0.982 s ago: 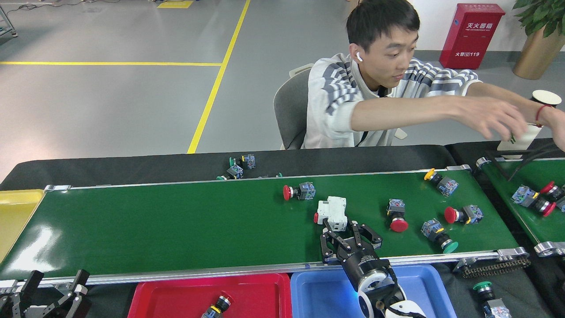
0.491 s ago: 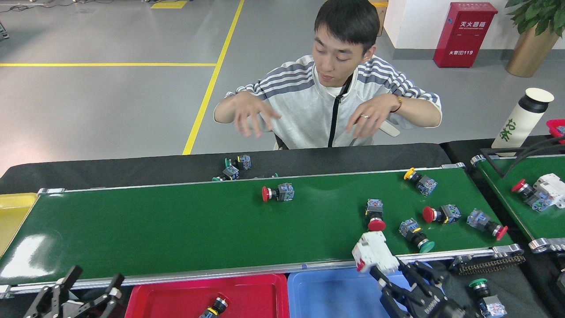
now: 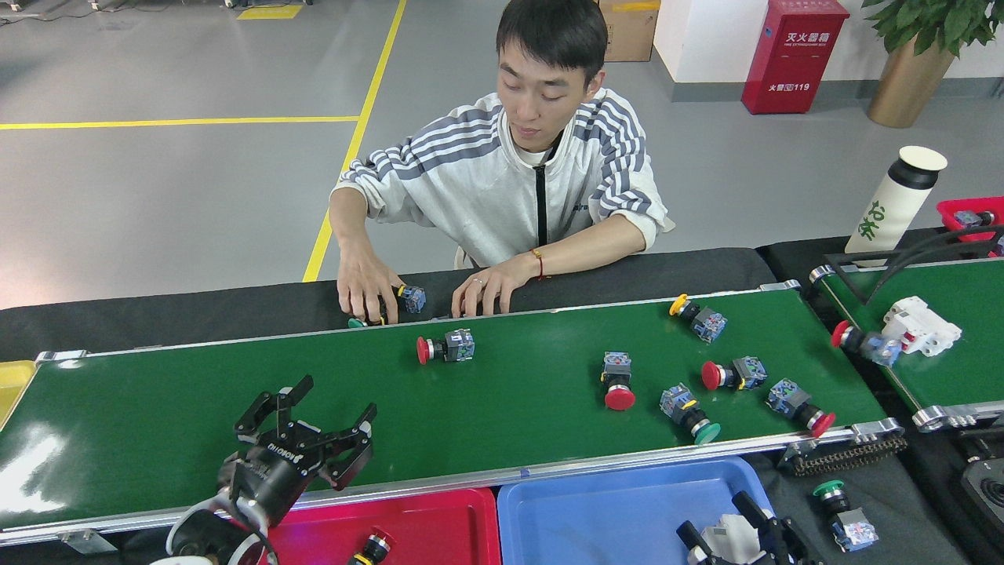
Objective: Pick switch part from conveyor to tray
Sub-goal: 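Grasp a red-capped button on the belt with the left gripper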
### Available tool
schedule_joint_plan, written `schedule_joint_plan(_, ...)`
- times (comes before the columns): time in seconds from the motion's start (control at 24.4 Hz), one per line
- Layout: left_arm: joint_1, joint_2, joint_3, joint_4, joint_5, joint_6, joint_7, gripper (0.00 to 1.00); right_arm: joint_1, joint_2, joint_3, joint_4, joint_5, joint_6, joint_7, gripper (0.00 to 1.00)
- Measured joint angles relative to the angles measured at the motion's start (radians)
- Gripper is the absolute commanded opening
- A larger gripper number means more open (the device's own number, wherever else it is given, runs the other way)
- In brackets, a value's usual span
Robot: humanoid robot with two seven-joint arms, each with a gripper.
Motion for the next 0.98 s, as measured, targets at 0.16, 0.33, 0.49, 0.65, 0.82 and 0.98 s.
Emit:
schedule_joint_plan(0.16,-0.053,0.000,-0.073,0.073,0.000,0.053,-0.003,1.00,-0.048,0.008,0.071,0.000,0.086,0.169,0.009,0.92)
schedule_joint_plan(0.33,-0.105,-0.005,-0.102,0.148,0.000,0.097,0.003,1.00,-0.087,0.008,0.130,0.000,0.107,0.248,0.047,0.95)
schedule_joint_plan(0.49,-0.196,-0.021,-0.102,0.275,0.000,0.117,0.026,1.00,-0.139,0.008,0.171,0.012,0.112,0.278,0.062,0.97)
schedule_joint_plan(0.65,-0.272,-0.021,-0.104,0.400,0.000,0.129,0.073,0.97,-0.193,0.008,0.234,0.061,0.118,0.310,0.074,0.97)
schedule_joint_plan(0.82,-0.279,-0.012,-0.121,0.437,-0.023,0.135,0.115,0.77,-0.257,0.008,0.313,0.126,0.127,0.361,0.079,0.97)
schedule_joint_plan(0.98,-0.279,-0.009,-0.123,0.439,-0.032,0.136,0.136,0.32,-0.326,0.008,0.392,0.206,0.128,0.416,0.085,0.96)
